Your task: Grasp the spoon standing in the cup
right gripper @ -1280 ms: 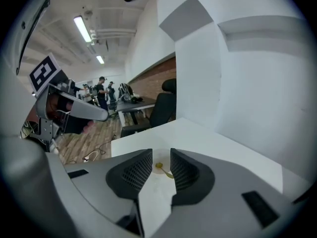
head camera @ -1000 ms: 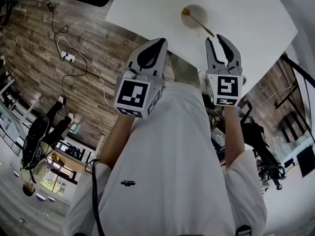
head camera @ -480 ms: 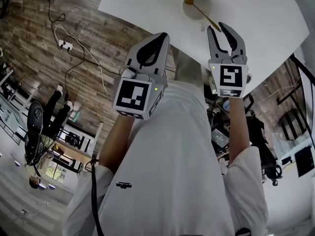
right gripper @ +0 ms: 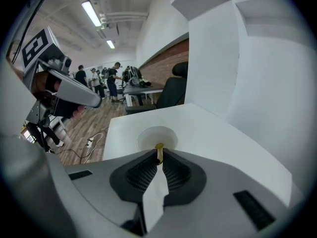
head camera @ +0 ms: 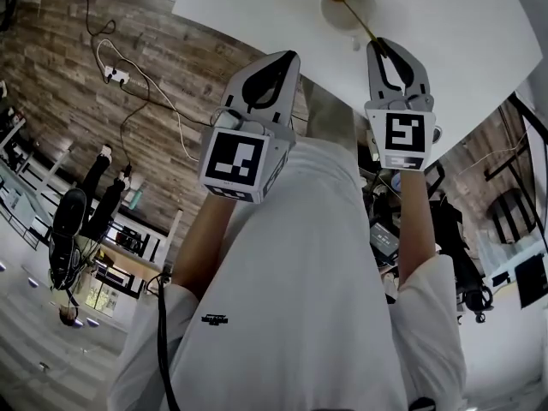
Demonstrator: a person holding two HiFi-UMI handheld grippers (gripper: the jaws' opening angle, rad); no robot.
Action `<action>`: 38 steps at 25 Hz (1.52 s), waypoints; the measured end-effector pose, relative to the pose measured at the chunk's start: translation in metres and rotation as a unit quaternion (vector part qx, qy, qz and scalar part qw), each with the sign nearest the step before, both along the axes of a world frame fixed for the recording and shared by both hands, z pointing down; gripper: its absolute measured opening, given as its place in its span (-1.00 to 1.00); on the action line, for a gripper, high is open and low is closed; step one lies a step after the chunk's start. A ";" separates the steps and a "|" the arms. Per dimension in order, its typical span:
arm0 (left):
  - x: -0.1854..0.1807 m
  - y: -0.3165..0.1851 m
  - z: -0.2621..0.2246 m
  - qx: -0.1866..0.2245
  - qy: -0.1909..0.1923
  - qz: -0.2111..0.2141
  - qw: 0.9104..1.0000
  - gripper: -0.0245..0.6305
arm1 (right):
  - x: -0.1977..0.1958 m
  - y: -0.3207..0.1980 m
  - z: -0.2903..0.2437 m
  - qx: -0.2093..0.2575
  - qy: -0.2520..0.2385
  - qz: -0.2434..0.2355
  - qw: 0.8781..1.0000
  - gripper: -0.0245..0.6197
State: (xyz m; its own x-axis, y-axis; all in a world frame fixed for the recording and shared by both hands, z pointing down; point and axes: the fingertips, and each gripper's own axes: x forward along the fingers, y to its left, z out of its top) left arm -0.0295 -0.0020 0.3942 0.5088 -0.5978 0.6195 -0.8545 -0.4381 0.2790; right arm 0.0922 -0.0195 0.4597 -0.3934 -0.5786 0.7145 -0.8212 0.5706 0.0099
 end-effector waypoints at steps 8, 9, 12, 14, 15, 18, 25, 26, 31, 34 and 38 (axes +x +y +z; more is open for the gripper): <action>0.000 0.000 -0.013 0.015 0.002 0.013 1.000 -0.89 | -0.002 0.003 -0.019 0.005 -0.019 0.024 1.000 -0.81; 0.000 0.000 -0.016 0.017 0.002 0.015 1.000 -0.89 | -0.003 0.004 -0.021 0.007 -0.023 0.030 0.999 -0.81; -0.001 0.000 -0.024 0.026 0.002 0.019 0.999 -0.89 | -0.003 0.003 -0.028 0.014 -0.041 0.051 0.998 -0.81; -0.003 -0.002 -0.030 0.033 0.003 0.020 0.999 -0.89 | -0.002 0.003 -0.036 0.016 -0.043 0.058 0.997 -0.81; -0.003 -0.002 -0.033 0.035 0.004 0.020 0.999 -0.89 | -0.001 0.004 -0.040 0.016 -0.042 0.060 0.997 -0.81; -0.006 -0.001 -0.042 0.042 0.005 0.023 0.999 -0.89 | 0.002 0.012 -0.050 0.015 -0.038 0.069 0.997 -0.81; -0.009 0.000 -0.063 0.065 0.014 0.033 0.997 -0.89 | 0.003 0.022 -0.081 0.033 -0.042 0.079 0.995 -0.81; -0.009 0.001 -0.065 0.068 0.016 0.034 0.997 -0.89 | 0.003 0.023 -0.085 0.037 -0.044 0.081 0.995 -0.81; -0.013 0.003 -0.081 0.081 0.026 0.045 0.995 -0.89 | -0.001 0.026 -0.115 0.062 -0.046 0.084 0.993 -0.81; -0.016 0.006 -0.092 0.092 0.026 0.048 0.994 -0.89 | -0.003 0.030 -0.136 0.078 -0.047 0.085 0.992 -0.81; -0.016 0.005 -0.102 0.109 0.028 0.051 0.992 -0.89 | -0.003 0.035 -0.155 0.096 -0.068 0.095 0.989 -0.81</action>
